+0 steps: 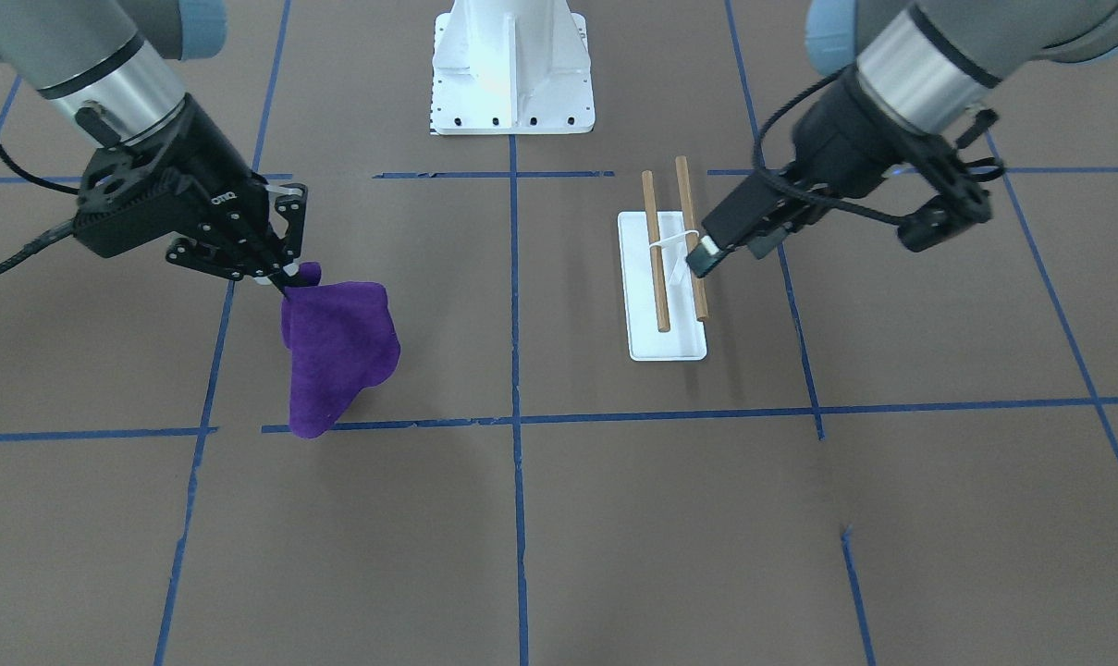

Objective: Hang towel on rack

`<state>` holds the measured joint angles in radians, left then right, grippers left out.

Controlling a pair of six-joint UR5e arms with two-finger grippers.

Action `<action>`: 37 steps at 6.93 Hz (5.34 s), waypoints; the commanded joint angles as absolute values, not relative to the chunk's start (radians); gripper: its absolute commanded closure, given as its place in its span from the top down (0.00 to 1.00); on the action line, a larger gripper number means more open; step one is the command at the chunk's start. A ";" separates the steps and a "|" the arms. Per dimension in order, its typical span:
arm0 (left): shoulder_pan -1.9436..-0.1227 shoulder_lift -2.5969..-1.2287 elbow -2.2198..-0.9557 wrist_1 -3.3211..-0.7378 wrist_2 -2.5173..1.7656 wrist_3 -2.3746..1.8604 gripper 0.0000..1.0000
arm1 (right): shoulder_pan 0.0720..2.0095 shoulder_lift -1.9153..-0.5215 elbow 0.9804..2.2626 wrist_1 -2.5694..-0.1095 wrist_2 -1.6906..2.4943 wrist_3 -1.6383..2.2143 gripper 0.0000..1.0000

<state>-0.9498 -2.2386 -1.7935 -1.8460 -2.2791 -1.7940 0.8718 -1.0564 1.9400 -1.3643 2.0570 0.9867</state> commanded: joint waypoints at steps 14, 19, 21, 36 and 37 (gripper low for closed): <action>-0.735 -2.359 -1.597 -2.185 -2.105 -2.504 0.02 | 0.723 -0.936 1.954 -1.361 1.821 1.273 0.00; -0.744 -2.345 -1.601 -2.221 -2.105 -2.491 0.00 | 0.710 -0.948 1.957 -1.374 1.812 1.255 0.99; -0.742 -2.333 -1.618 -2.218 -2.105 -2.491 0.00 | 0.721 -0.962 1.977 -1.434 1.869 1.243 1.00; -0.966 -1.726 -1.847 -2.217 -2.316 -1.519 0.68 | 1.262 -1.252 1.804 -1.870 2.210 -0.133 1.00; -0.966 -1.720 -1.841 -2.217 -2.301 -1.446 1.00 | 1.269 -1.255 1.802 -1.870 2.210 -0.132 1.00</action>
<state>-0.9664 -1.7252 -1.8540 -2.2159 -2.3145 -1.5174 1.2626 -1.2513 1.8048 -1.8699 2.2075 -0.1316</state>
